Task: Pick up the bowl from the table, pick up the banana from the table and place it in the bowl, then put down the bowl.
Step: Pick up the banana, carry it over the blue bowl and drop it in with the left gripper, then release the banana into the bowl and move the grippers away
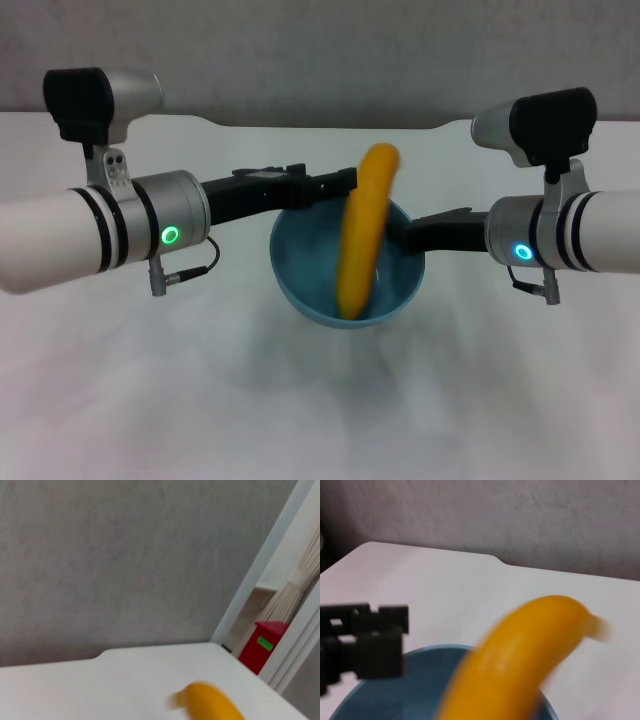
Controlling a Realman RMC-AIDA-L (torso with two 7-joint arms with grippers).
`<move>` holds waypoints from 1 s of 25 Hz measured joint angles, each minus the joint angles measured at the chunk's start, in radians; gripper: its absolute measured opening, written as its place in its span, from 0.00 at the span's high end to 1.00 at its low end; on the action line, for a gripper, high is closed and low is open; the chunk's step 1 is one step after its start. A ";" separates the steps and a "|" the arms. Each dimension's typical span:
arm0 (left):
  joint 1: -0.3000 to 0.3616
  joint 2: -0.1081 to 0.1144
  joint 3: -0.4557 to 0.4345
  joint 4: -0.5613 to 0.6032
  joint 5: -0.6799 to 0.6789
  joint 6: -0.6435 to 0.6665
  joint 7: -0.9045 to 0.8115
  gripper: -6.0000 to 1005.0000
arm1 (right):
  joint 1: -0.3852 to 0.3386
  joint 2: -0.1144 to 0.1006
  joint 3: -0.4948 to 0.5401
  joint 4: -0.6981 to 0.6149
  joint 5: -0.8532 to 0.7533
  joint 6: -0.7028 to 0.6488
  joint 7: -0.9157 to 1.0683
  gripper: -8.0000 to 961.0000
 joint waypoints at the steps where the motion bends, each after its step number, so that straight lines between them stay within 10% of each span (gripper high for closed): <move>1: 0.001 0.002 -0.001 -0.004 -0.014 -0.004 0.007 0.27 | -0.002 0.000 0.000 -0.001 -0.001 0.000 0.000 0.96; 12: 0.052 0.011 -0.125 -0.114 0.078 0.026 0.079 0.11 | 0.028 -0.006 0.064 -0.086 -0.070 0.002 -0.001 0.96; 19: 0.033 0.011 -0.143 -0.082 0.220 0.080 0.123 0.11 | 0.226 -0.008 0.120 -0.303 -0.110 -0.003 -0.021 0.96; 25: 0.027 0.010 -0.168 0.009 0.086 0.132 0.279 0.11 | 0.296 0.006 0.113 -0.364 -0.100 -0.036 -0.044 0.96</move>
